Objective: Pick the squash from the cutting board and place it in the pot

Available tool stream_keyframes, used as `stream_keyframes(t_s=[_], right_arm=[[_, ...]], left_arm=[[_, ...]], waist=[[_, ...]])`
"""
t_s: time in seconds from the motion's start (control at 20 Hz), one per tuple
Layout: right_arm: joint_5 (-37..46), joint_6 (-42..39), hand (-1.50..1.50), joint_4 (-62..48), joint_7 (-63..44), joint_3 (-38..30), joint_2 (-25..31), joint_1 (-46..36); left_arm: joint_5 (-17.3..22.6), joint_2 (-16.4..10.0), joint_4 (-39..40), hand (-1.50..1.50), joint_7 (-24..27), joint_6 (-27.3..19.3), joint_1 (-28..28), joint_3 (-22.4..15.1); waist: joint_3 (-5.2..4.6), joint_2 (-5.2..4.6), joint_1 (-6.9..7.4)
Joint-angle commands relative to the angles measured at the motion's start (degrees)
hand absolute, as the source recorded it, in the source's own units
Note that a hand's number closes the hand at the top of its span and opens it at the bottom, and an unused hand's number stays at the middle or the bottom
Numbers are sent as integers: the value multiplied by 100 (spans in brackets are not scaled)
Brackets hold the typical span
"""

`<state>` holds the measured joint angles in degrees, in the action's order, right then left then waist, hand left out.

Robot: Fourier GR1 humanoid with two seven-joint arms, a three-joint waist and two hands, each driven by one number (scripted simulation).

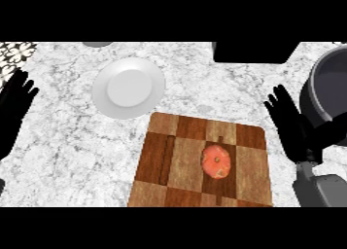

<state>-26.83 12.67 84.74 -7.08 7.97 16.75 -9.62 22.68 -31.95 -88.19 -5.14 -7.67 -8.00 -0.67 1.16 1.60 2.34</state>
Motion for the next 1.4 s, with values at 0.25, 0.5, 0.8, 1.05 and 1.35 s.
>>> stream_keyframes(t_s=[0.25,0.5,0.8,1.05,1.35], right_arm=[[968,-159,150,296,-787,431,1219,677],[3641,1279,-150,835,1195,870,1800,904],[4168,1541,-150,2435,665,1177,1742,2115],[4680,554,-150,2724,-1056,1526,2138,1404],[4322,-1044,-150,2740,-2796,1810,2189,-188]], left_arm=[[-1249,-184,230,0,201,-561,902,-269],[-1180,-29,361,0,49,-573,977,-398],[-1384,102,53,0,175,-542,1346,-341],[-1576,273,180,0,25,-592,944,-477],[-1483,215,314,0,81,-344,859,-365]], waist=[[-125,-148,-261],[-126,-88,-474],[-121,-138,-272],[-126,-157,-228],[-132,-179,-75]])
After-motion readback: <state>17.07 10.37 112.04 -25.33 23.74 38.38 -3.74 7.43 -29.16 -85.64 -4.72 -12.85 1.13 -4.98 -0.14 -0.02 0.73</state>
